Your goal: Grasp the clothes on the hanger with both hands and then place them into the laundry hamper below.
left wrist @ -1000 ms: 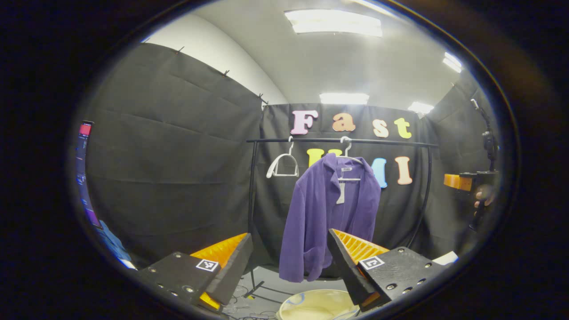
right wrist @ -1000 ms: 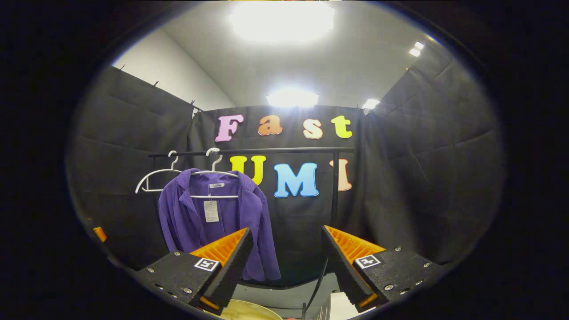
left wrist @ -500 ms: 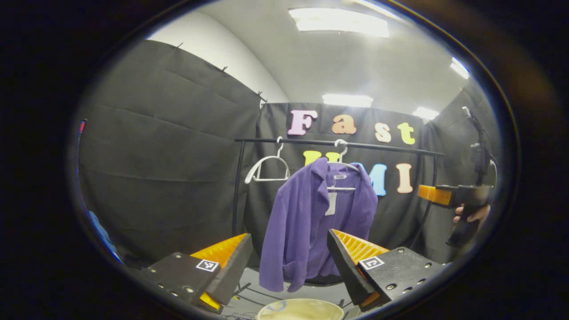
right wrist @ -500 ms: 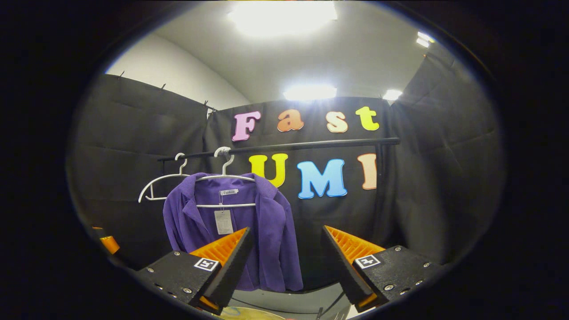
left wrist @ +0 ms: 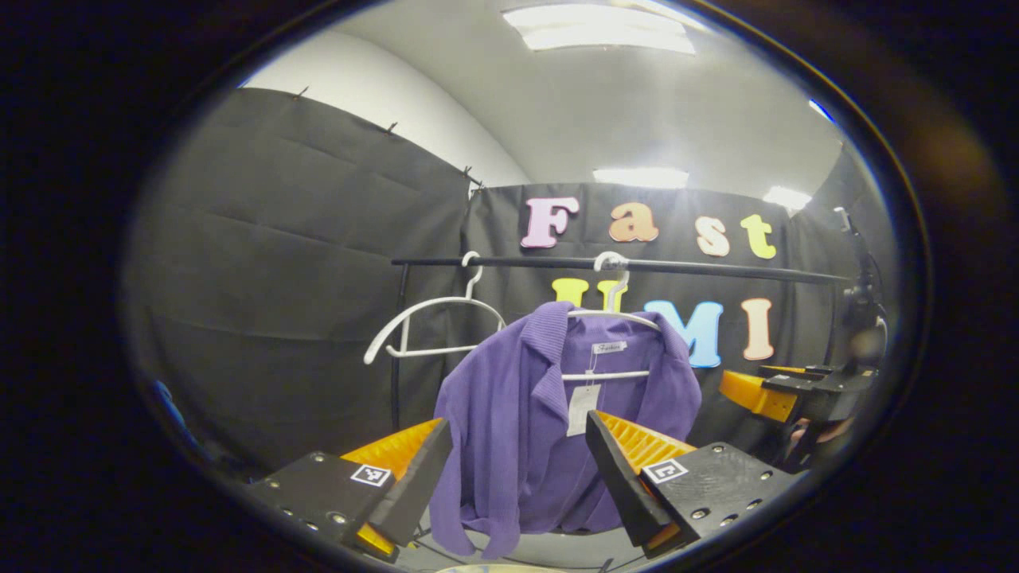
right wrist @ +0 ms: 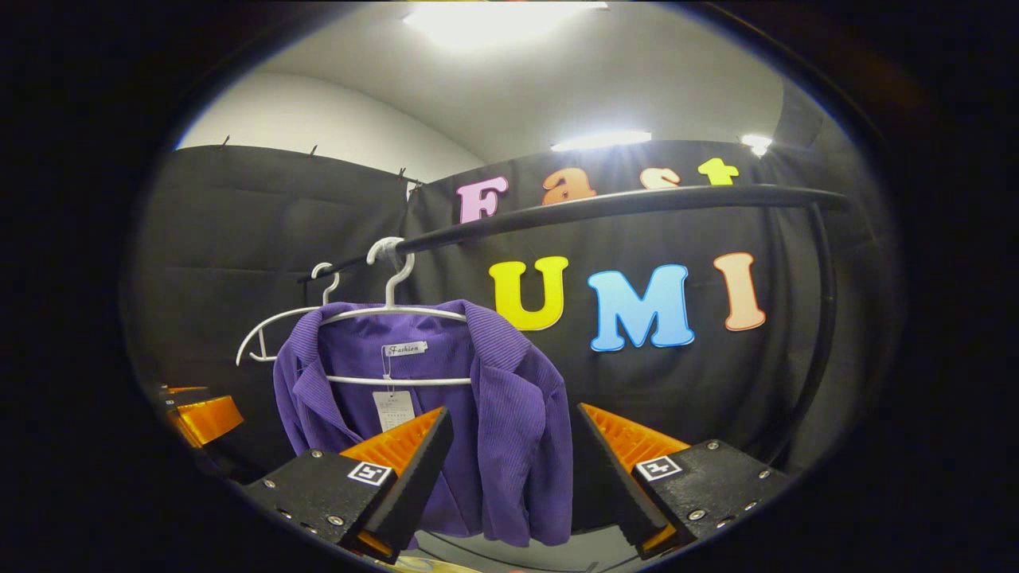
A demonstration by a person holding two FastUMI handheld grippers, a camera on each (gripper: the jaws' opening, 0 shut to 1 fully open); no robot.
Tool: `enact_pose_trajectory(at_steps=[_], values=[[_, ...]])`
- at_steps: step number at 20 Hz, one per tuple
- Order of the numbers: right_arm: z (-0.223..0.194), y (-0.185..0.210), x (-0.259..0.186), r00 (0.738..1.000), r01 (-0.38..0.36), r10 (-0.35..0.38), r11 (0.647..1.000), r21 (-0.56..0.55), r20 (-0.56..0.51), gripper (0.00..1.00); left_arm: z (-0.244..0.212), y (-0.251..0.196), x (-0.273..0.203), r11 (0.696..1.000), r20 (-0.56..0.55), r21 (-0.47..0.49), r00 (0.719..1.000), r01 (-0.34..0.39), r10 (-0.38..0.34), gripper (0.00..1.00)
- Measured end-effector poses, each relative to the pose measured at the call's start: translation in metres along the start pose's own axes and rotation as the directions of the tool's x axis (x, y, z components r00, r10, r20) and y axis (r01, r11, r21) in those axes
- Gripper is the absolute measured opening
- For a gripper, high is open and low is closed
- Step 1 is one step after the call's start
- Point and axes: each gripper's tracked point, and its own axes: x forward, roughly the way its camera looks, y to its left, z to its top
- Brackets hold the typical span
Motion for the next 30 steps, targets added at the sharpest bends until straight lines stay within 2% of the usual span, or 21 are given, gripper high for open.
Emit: enact_pose_trajectory(at_steps=[4, 8, 14, 16, 17, 19, 21, 22, 23, 24, 25, 26, 28, 29, 30], values=[[-0.015, -0.005, 0.047, 0.998, -0.056, 0.058, 0.997, 0.05, -0.023, 0.95, -0.011, -0.025, 0.049, 0.995, -0.005, 0.077, 0.998, -0.065, 0.066, 1.0], [-0.034, 0.002, 0.077, 0.992, -0.101, 0.108, 0.989, 0.106, -0.062, 0.95, -0.021, -0.027, 0.086, 0.985, -0.011, 0.11, 0.991, -0.131, 0.133, 1.0], [-0.055, 0.001, 0.099, 0.992, -0.087, 0.098, 0.987, 0.138, -0.076, 0.95, -0.028, -0.018, 0.128, 0.973, -0.009, 0.133, 0.982, -0.187, 0.19, 1.0], [-0.061, 0.003, 0.106, 0.991, -0.089, 0.101, 0.986, 0.141, -0.082, 0.95, -0.031, -0.02, 0.136, 0.975, -0.012, 0.121, 0.982, -0.184, 0.187, 1.0], [-0.063, 0.002, 0.109, 0.991, -0.089, 0.101, 0.987, 0.134, -0.085, 0.94, -0.036, -0.019, 0.138, 0.975, -0.024, 0.116, 0.981, -0.188, 0.192, 0.97], [-0.062, 0.004, 0.112, 0.99, -0.099, 0.11, 0.988, 0.12, -0.087, 0.9, -0.044, -0.008, 0.142, 0.968, -0.05, 0.108, 0.971, -0.227, 0.234, 0.83], [-0.06, 0.003, 0.116, 0.991, -0.098, 0.107, 0.989, 0.106, -0.077, 0.78, -0.056, -0.008, 0.145, 0.971, -0.104, 0.097, 0.968, -0.218, 0.228, 0.68], [-0.058, 0.002, 0.117, 0.992, -0.097, 0.105, 0.99, 0.102, -0.071, 0.63, -0.055, -0.001, 0.144, 0.965, -0.098, 0.102, 0.963, -0.242, 0.251, 0.53], [-0.058, 0.004, 0.116, 0.991, -0.107, 0.115, 0.989, 0.105, -0.073, 0.58, -0.056, 0.0, 0.141, 0.969, -0.104, 0.096, 0.965, -0.23, 0.239, 0.38], [-0.059, 0.007, 0.116, 0.988, -0.121, 0.131, 0.986, 0.115, -0.078, 0.43, -0.057, 0.0, 0.138, 0.972, -0.108, 0.088, 0.968, -0.217, 0.226, 0.23], [-0.059, 0.007, 0.118, 0.987, -0.125, 0.136, 0.984, 0.124, -0.084, 0.36, -0.059, -0.001, 0.137, 0.976, -0.118, 0.082, 0.971, -0.2, 0.209, 0.25], [-0.058, 0.005, 0.119, 0.988, -0.118, 0.129, 0.985, 0.129, -0.083, 0.19, -0.061, -0.002, 0.137, 0.982, -0.131, 0.067, 0.974, -0.177, 0.184, 0.26], [-0.057, 0.009, 0.121, 0.985, -0.138, 0.15, 0.98, 0.141, -0.079, 0.09, -0.064, -0.004, 0.135, 0.99, -0.147, 0.035, 0.979, -0.138, 0.141, 0.29], [-0.058, 0.015, 0.12, 0.982, -0.156, 0.17, 0.976, 0.153, -0.082, 0.07, -0.065, 0.004, 0.133, 0.988, -0.141, 0.018, 0.978, -0.152, 0.153, 0.29], [-0.058, 0.019, 0.117, 0.977, -0.177, 0.194, 0.969, 0.17, -0.085, 0.04, -0.062, -0.002, 0.13, 0.993, -0.145, -0.007, 0.982, -0.119, 0.117, 0.04]])
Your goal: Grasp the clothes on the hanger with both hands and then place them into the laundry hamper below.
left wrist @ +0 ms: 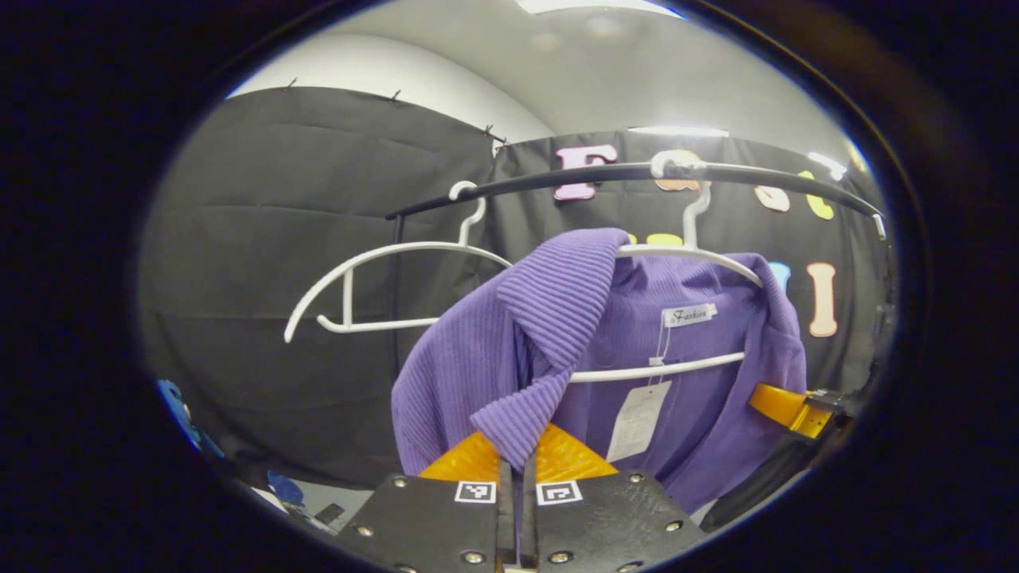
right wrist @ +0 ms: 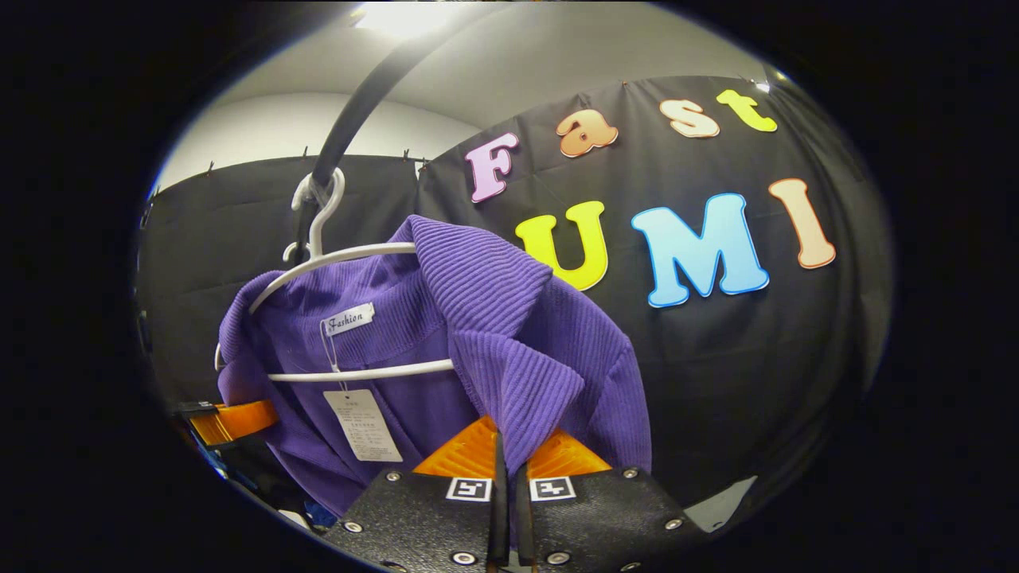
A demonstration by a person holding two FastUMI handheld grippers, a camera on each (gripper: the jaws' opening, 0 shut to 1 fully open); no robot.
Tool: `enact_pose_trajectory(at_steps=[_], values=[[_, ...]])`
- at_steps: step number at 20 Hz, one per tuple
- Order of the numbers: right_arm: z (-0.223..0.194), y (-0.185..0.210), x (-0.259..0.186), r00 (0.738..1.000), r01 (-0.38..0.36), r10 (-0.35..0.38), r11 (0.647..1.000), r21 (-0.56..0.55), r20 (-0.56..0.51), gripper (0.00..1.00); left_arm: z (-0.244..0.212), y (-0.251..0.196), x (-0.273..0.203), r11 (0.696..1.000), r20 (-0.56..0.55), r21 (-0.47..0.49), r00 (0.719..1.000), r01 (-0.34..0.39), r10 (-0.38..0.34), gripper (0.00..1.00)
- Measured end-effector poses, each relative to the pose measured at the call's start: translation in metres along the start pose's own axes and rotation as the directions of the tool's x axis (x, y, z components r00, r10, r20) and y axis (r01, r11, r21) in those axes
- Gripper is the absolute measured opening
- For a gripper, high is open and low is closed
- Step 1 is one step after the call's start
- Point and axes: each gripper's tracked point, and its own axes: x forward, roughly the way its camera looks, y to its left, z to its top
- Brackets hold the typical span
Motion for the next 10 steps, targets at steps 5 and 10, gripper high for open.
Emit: enact_pose_trajectory(at_steps=[5, 10], values=[[0.004, 0.002, -0.004, 0.999, -0.036, 0.036, 0.999, -0.021, 0.02, 0.0, 0.01, 0.0, -0.009, 1.0, 0.043, 0.005, 0.999, 0.028, -0.028, 0.07], [0.017, -0.019, -0.013, 0.996, 0.058, -0.055, 0.998, -0.039, 0.068, 0.0, 0.04, 0.019, -0.032, 1.0, 0.132, -0.008, 0.991, -0.003, 0.004, 0.01]])
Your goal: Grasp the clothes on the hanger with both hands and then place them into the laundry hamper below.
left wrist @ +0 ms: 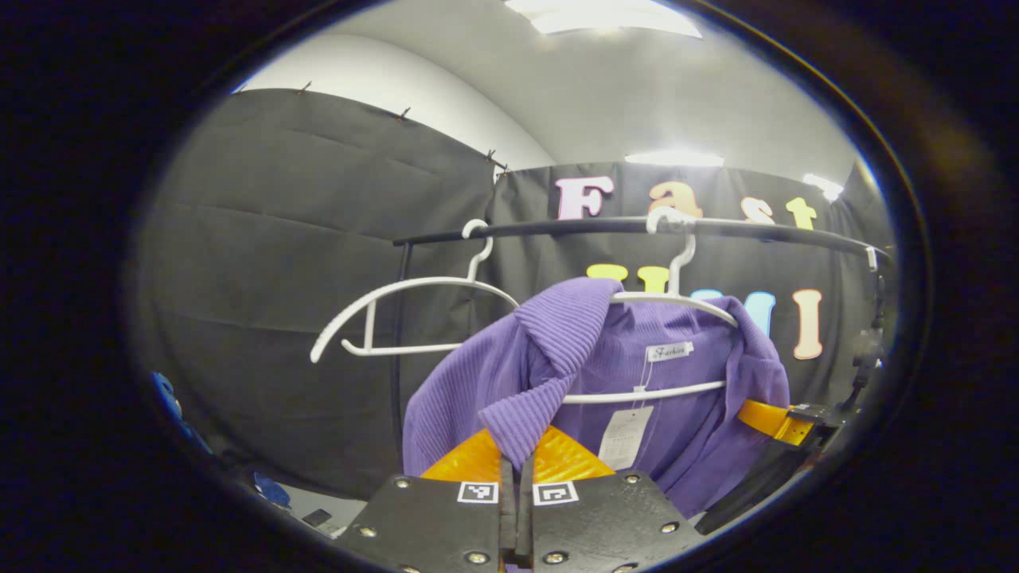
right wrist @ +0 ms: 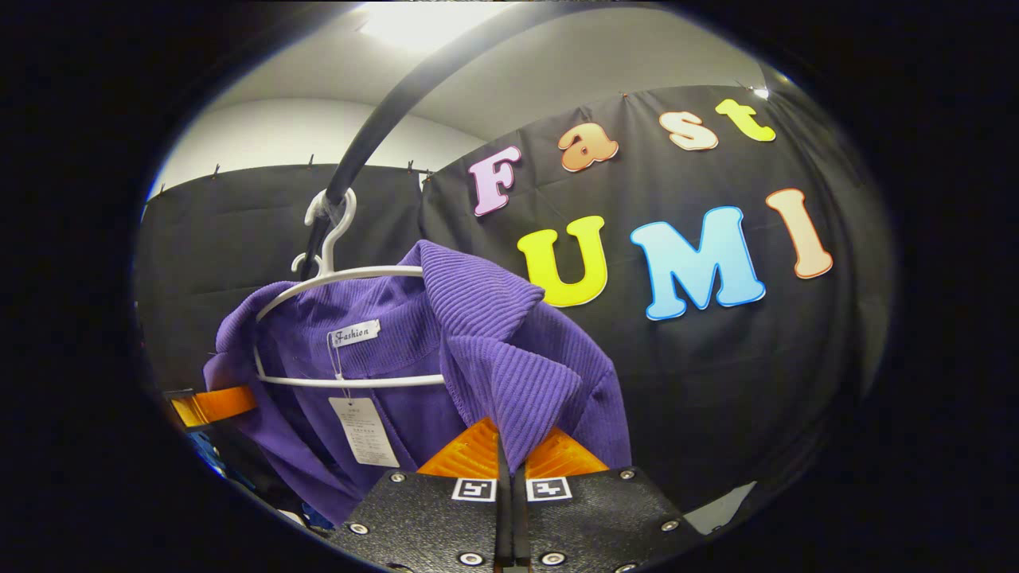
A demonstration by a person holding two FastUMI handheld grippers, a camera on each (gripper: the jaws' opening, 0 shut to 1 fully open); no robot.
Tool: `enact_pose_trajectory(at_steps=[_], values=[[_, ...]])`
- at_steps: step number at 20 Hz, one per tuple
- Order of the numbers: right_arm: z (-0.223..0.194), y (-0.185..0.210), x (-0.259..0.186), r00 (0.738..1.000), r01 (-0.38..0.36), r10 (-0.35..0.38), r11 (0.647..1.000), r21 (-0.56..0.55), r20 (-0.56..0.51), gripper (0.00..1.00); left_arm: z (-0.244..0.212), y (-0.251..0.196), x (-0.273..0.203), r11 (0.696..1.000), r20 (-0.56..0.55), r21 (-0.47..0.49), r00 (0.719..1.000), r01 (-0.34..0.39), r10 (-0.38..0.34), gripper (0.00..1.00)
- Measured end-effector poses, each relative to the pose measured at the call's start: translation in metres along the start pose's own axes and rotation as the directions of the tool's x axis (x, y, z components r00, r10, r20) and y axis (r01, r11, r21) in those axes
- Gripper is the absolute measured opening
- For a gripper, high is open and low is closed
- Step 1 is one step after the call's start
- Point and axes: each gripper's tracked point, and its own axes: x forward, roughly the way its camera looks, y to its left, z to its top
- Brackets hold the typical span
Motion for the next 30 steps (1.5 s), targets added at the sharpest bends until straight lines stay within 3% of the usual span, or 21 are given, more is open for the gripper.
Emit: enact_pose_trajectory(at_steps=[6, 10, 14, 17, 18, 20, 21, 22, 26, 28, 29, 30], values=[[0.027, -0.027, -0.018, 0.979, 0.192, -0.188, 0.98, -0.053, 0.073, 0.0, 0.045, 0.032, -0.006, 0.999, 0.073, 0.008, 0.996, 0.042, -0.043, 0.01], [0.063, -0.039, -0.031, 0.937, 0.324, -0.308, 0.943, -0.079, 0.165, 0.0, 0.075, 0.055, 0.01, 0.998, 0.122, 0.012, 0.99, 0.067, -0.067, 0.01], [0.079, -0.039, -0.04, 0.898, 0.409, -0.381, 0.907, -0.099, 0.22, 0.0, 0.079, 0.069, 0.029, 0.994, 0.112, -0.009, 0.988, 0.107, -0.105, 0.0], [0.081, -0.032, -0.045, 0.879, 0.445, -0.414, 0.89, -0.095, 0.236, 0.0, 0.079, 0.082, 0.04, 0.991, 0.111, -0.021, 0.985, 0.132, -0.129, 0.0], [0.08, -0.03, -0.046, 0.874, 0.455, -0.423, 0.885, -0.101, 0.239, 0.0, 0.082, 0.086, 0.043, 0.99, 0.111, -0.018, 0.984, 0.142, -0.139, 0.05], [0.081, -0.021, -0.049, 0.867, 0.471, -0.434, 0.875, -0.114, 0.245, 0.0, 0.085, 0.096, 0.05, 0.987, 0.12, -0.017, 0.981, 0.157, -0.154, 0.0], [0.082, -0.012, -0.052, 0.865, 0.475, -0.439, 0.873, -0.113, 0.245, 0.0, 0.086, 0.1, 0.054, 0.986, 0.124, -0.02, 0.979, 0.164, -0.161, 0.05], [0.083, -0.008, -0.053, 0.861, 0.481, -0.444, 0.87, -0.112, 0.247, 0.0, 0.088, 0.104, 0.056, 0.985, 0.126, -0.024, 0.978, 0.173, -0.168, 0.0], [0.087, 0.005, -0.053, 0.845, 0.508, -0.468, 0.853, -0.117, 0.26, 0.0, 0.084, 0.11, 0.071, 0.975, 0.117, -0.048, 0.971, 0.216, -0.21, 0.03], [0.09, 0.012, -0.054, 0.838, 0.518, -0.475, 0.847, -0.118, 0.268, 0.0, 0.079, 0.113, 0.076, 0.972, 0.112, -0.039, 0.968, 0.231, -0.225, 0.0], [0.092, 0.015, -0.055, 0.836, 0.521, -0.476, 0.844, -0.125, 0.273, 0.0, 0.077, 0.115, 0.077, 0.971, 0.108, -0.038, 0.967, 0.237, -0.232, 0.05], [0.094, 0.019, -0.055, 0.834, 0.525, -0.476, 0.841, -0.134, 0.278, 0.0, 0.075, 0.116, 0.079, 0.968, 0.106, -0.043, 0.965, 0.246, -0.24, 0.0]])
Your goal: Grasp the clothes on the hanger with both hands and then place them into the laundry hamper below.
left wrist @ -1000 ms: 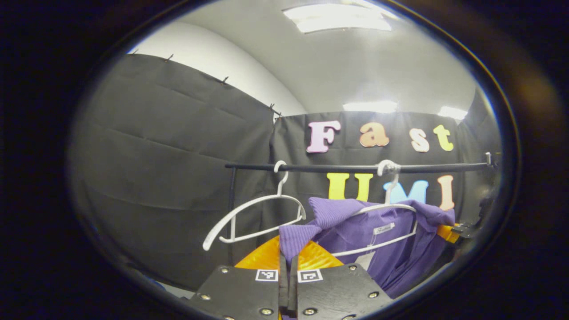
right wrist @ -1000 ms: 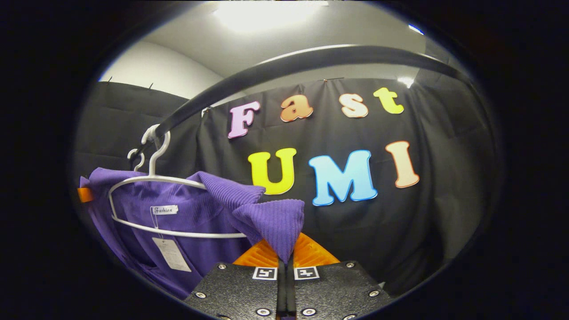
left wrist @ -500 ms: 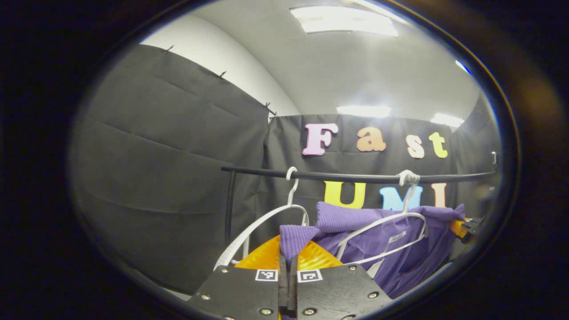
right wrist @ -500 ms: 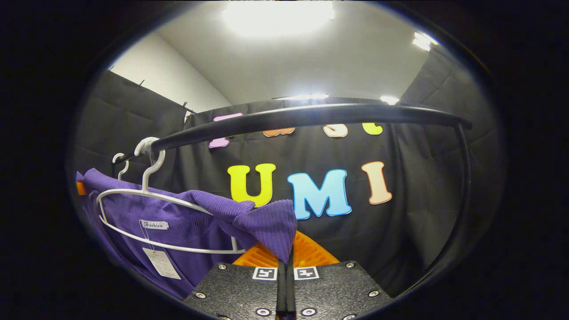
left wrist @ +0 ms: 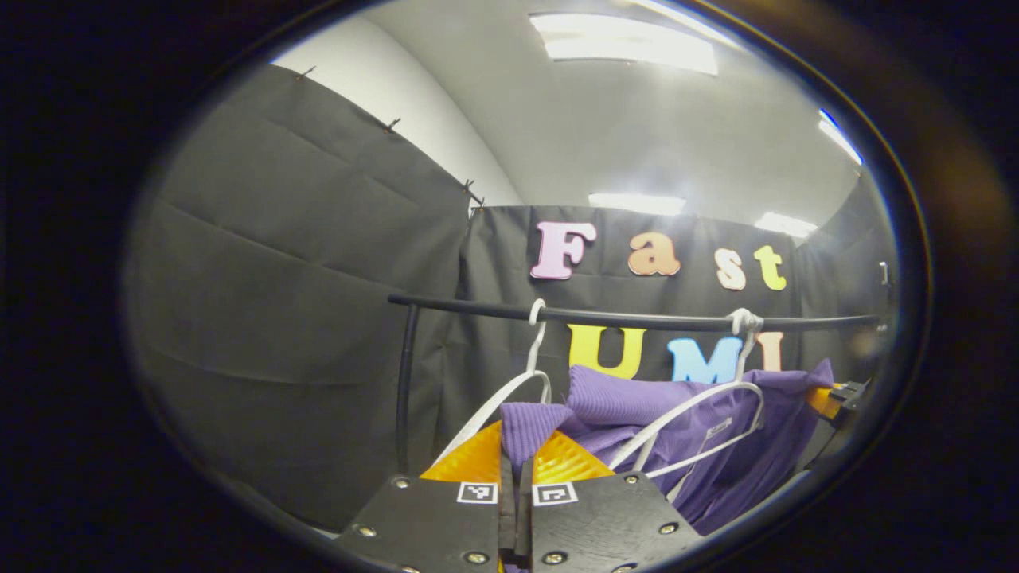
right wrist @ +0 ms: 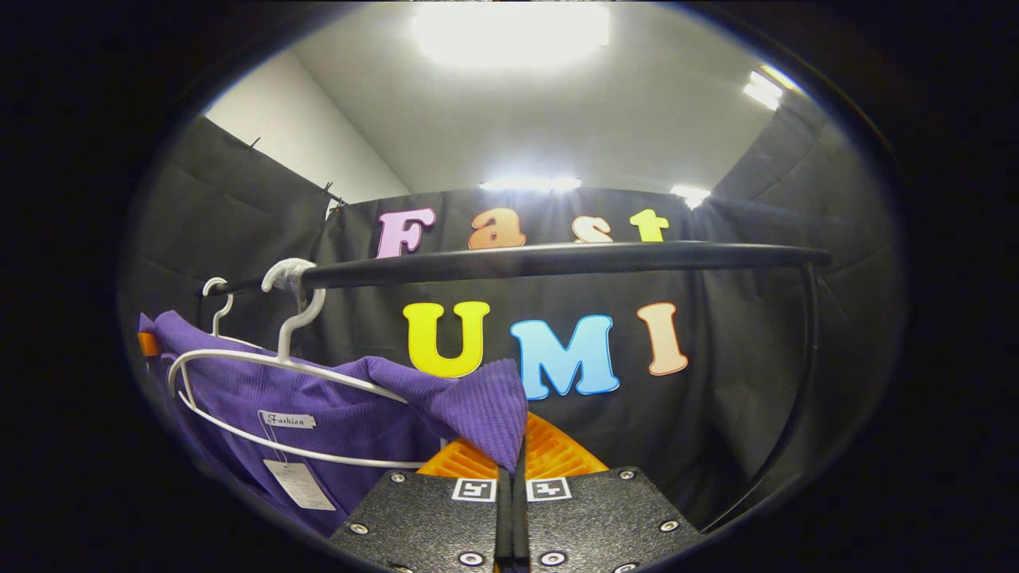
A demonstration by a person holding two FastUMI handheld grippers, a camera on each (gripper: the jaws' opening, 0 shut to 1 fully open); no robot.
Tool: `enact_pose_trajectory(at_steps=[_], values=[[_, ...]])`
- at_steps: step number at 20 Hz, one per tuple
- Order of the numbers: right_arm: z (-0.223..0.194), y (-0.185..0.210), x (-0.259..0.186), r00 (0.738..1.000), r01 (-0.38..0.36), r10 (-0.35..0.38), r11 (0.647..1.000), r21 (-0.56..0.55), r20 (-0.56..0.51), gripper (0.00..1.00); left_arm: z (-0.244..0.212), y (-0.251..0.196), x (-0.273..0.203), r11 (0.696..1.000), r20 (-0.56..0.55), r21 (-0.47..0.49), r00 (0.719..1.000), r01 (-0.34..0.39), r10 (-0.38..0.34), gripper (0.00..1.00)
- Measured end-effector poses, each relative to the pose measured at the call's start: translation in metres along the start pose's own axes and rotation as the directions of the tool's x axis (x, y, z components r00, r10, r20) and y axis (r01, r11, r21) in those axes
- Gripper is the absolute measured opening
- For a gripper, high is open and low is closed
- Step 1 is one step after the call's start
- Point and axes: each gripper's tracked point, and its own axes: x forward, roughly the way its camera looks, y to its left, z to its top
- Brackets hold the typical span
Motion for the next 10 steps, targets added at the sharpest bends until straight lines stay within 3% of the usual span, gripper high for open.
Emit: enact_pose_trajectory(at_steps=[2, 4, 7, 8, 10], values=[[0.005, 0.007, -0.004, 1.0, 0.002, -0.002, 1.0, -0.014, 0.009, 0.0, -0.003, 0.004, 0.002, 1.0, -0.001, -0.009, 1.0, 0.009, -0.009, 0.05], [0.007, 0.014, -0.009, 1.0, 0.0, 0.0, 1.0, -0.01, 0.007, 0.0, -0.006, 0.011, 0.004, 1.0, -0.005, -0.027, 1.0, 0.01, -0.01, 0.0], [0.007, 0.024, -0.014, 1.0, 0.001, -0.001, 1.0, 0.002, 0.005, 0.0, -0.006, 0.023, 0.008, 1.0, 0.0, 0.0, 1.0, -0.002, 0.002, 0.05], [0.005, 0.028, -0.016, 1.0, -0.002, 0.002, 1.0, -0.001, -0.002, 0.0, -0.01, 0.026, 0.011, 1.0, -0.017, -0.002, 1.0, 0.002, -0.002, 0.01], [0.004, 0.036, -0.026, 1.0, -0.007, 0.007, 1.0, -0.006, -0.006, 0.0, -0.024, 0.028, 0.011, 0.998, -0.047, -0.054, 0.999, 0.012, -0.014, 0.01]])
